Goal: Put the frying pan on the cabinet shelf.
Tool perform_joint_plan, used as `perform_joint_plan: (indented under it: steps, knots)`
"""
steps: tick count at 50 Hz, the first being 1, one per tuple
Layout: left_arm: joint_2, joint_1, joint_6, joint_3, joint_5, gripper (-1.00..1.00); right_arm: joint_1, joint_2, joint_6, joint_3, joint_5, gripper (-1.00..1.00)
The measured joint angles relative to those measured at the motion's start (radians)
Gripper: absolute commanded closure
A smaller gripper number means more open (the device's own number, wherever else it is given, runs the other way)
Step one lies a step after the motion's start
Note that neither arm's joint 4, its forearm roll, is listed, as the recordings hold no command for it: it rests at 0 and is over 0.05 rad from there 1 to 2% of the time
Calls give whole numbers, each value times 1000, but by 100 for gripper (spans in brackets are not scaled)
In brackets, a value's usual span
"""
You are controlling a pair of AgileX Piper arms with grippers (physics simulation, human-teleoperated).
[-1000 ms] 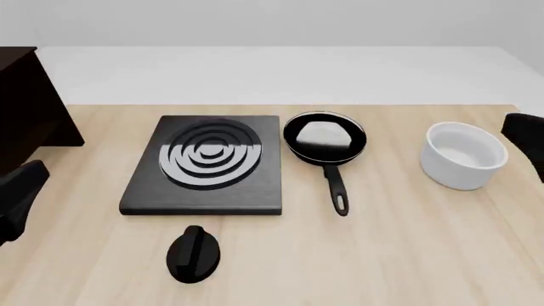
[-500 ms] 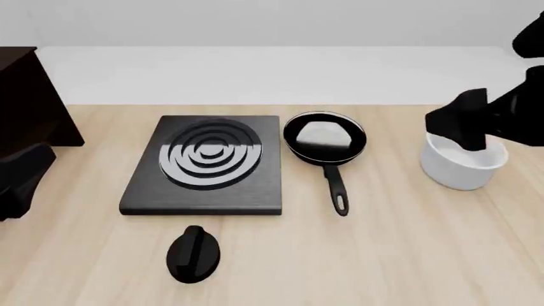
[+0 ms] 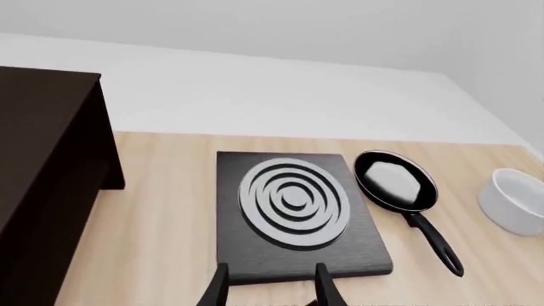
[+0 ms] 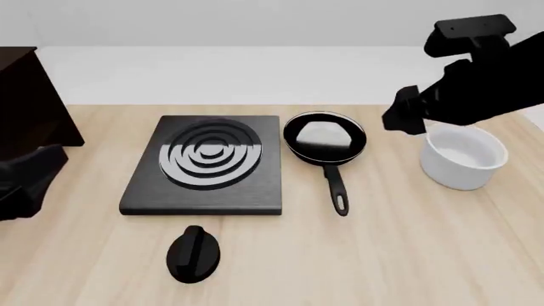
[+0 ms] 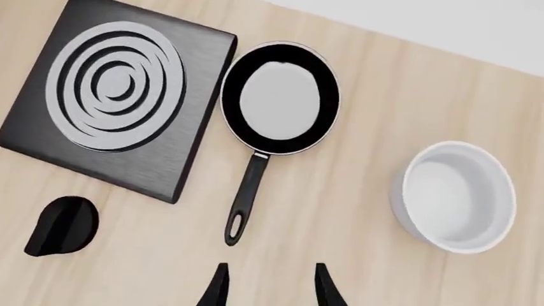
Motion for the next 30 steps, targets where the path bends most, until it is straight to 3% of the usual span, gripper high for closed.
perform_joint_plan:
  steps: [30]
  knots:
    - [8, -14, -3, 11, -7, -100, 54, 229, 23, 12, -118, -100]
